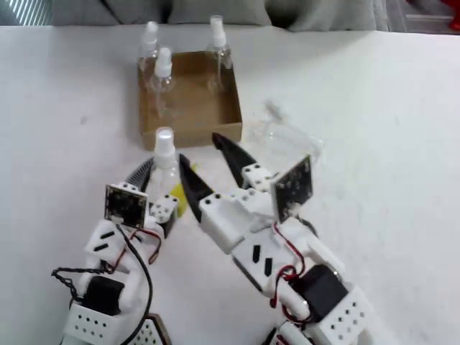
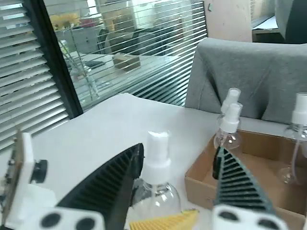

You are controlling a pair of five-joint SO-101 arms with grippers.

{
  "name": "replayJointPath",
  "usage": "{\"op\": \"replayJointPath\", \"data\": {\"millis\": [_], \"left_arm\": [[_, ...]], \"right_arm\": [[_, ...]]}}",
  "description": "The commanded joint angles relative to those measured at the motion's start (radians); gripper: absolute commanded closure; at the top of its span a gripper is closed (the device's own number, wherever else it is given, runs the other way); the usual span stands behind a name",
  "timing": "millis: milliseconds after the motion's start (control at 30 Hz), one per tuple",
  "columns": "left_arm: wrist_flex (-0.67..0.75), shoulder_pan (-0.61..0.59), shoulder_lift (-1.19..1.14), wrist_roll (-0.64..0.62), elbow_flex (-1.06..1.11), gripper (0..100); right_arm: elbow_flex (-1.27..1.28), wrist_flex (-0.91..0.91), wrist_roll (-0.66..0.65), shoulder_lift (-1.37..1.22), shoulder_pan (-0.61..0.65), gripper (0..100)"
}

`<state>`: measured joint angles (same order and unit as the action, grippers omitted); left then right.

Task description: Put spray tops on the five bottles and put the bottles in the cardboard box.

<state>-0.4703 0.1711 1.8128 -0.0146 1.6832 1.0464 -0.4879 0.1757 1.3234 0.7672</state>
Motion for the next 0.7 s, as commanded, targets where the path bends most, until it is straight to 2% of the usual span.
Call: {"op": "replayJointPath", "data": {"millis": [0,133,433,567,667], "left_arm": [[0.044,-0.022,0.018,-0.048,-0.023,88],[0.048,-0.048,0.018,-0.100,-0.028,88],[0.069,-0.050,0.018,-0.100,-0.023,88],[0.069,-0.048,0.018,-0.101,-0.023,88],[0.069,-0.044,0.018,-0.150,-0.018,88]], "right_arm": [[0.043,-0.016,-0.009,0.048,-0.051,78.9],[0.153,-0.013,-0.009,0.073,-0.064,78.9],[0.358,-0.018,-0.009,0.251,-0.077,78.9],[0.488,-0.071,-0.009,0.369,0.019,78.9],[0.572,-0.082,-0.017,0.460,0.084,78.9]]}}
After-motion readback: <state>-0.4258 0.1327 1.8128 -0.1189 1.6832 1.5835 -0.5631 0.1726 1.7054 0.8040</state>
